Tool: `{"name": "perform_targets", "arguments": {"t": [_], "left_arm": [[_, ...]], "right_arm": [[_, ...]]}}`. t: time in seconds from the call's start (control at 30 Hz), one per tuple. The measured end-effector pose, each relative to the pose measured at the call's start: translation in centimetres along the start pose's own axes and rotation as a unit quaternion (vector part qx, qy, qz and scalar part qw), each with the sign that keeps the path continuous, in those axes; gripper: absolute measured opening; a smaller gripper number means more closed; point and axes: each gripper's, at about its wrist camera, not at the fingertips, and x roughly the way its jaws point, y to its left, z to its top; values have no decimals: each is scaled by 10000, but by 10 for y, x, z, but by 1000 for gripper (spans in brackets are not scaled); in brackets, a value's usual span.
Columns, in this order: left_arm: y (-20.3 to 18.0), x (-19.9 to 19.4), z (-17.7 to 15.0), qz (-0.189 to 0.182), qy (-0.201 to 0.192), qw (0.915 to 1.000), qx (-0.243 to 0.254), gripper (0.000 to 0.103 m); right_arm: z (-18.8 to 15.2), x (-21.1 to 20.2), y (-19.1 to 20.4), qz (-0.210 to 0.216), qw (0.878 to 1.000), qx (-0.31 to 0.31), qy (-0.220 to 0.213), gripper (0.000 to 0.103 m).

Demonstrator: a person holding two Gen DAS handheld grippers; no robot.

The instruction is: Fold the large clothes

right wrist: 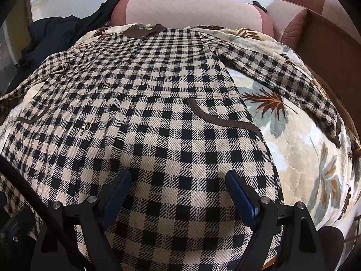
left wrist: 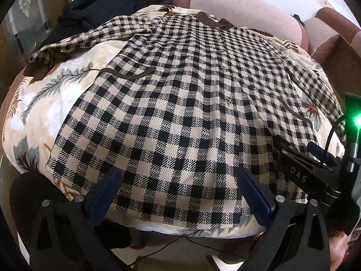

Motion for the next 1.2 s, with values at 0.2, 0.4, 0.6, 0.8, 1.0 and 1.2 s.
{"name": "perform_targets", "arguments": {"t": [0.2, 0.4, 0.6, 0.8, 1.0, 1.2], "left_arm": [[1, 0, 0, 1, 2, 10000, 5, 102], [1, 0, 0, 3, -3, 10000, 9, 102], [1, -1, 0, -1, -3, 10000, 9, 102], [3, -2, -1, 6, 12, 10000, 17, 102], [5, -3, -1, 28, 12, 10000, -8, 102], [3, 2, -1, 52, 43, 10000, -19, 102]], "right_arm": [[-1, -2, 1, 14, 10000, -44, -9, 89], [-2, -5, 2, 10, 10000, -54, -40, 89], [-3, -6, 3, 4, 10000, -66, -57, 89], [-3, -6, 3, -1, 10000, -63, -58, 89], [-3, -6, 3, -17, 9999, -79, -83, 89], [-3, -3, 3, -29, 9999, -88, -48, 89]]}}
